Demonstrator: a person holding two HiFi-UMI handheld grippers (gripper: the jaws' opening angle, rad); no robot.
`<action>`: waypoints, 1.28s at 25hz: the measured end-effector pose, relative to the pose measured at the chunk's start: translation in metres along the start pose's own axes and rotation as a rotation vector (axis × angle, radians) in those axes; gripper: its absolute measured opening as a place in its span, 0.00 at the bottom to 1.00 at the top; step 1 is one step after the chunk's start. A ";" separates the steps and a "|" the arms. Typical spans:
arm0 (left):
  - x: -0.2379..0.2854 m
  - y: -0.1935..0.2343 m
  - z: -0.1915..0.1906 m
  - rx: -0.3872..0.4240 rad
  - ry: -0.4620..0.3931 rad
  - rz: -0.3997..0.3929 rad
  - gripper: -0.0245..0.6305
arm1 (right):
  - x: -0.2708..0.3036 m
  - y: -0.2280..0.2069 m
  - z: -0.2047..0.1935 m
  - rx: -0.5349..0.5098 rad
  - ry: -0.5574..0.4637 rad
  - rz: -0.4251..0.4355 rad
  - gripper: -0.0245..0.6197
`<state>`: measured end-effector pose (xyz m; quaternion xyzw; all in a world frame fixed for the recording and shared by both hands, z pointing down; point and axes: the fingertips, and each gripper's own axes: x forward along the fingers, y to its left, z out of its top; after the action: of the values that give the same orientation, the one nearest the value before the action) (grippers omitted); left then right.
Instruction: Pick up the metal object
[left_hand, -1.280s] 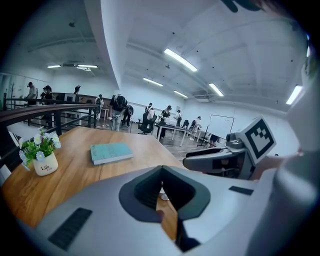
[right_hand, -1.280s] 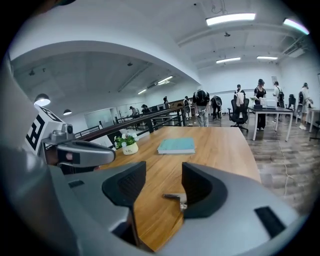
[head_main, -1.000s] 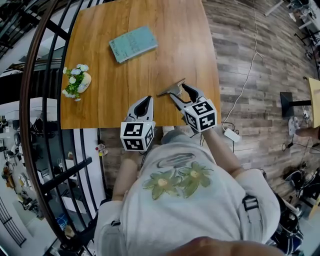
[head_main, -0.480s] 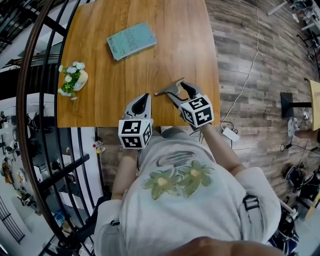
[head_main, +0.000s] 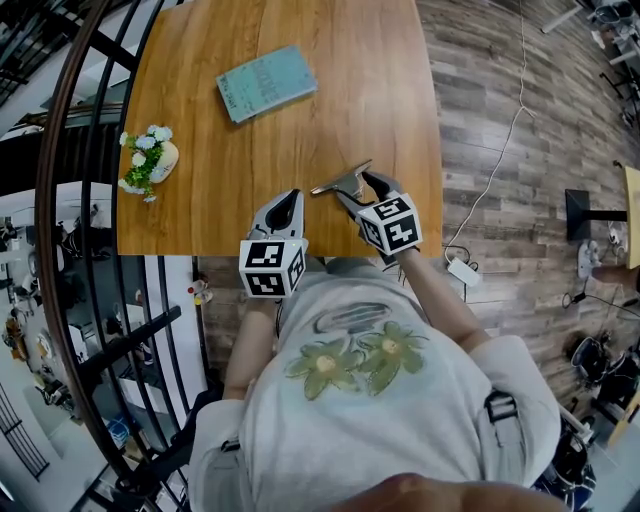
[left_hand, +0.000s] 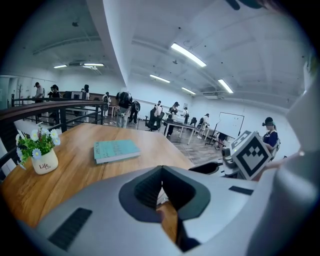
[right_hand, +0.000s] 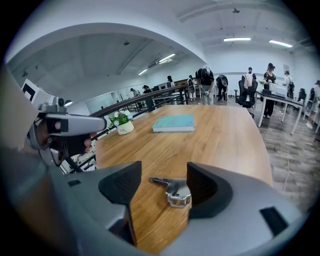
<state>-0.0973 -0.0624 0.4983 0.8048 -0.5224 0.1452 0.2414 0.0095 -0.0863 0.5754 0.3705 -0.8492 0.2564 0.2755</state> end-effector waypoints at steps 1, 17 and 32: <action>0.002 0.001 0.000 0.001 0.003 0.001 0.06 | 0.003 -0.001 -0.003 0.007 0.007 0.002 0.46; 0.022 0.009 0.004 -0.006 0.032 0.014 0.06 | 0.038 -0.019 -0.041 0.000 0.144 -0.006 0.46; 0.031 0.015 -0.001 -0.007 0.069 0.026 0.06 | 0.065 -0.030 -0.070 0.017 0.250 -0.025 0.46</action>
<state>-0.0980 -0.0907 0.5182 0.7916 -0.5247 0.1742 0.2601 0.0151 -0.0907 0.6751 0.3485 -0.8013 0.3045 0.3792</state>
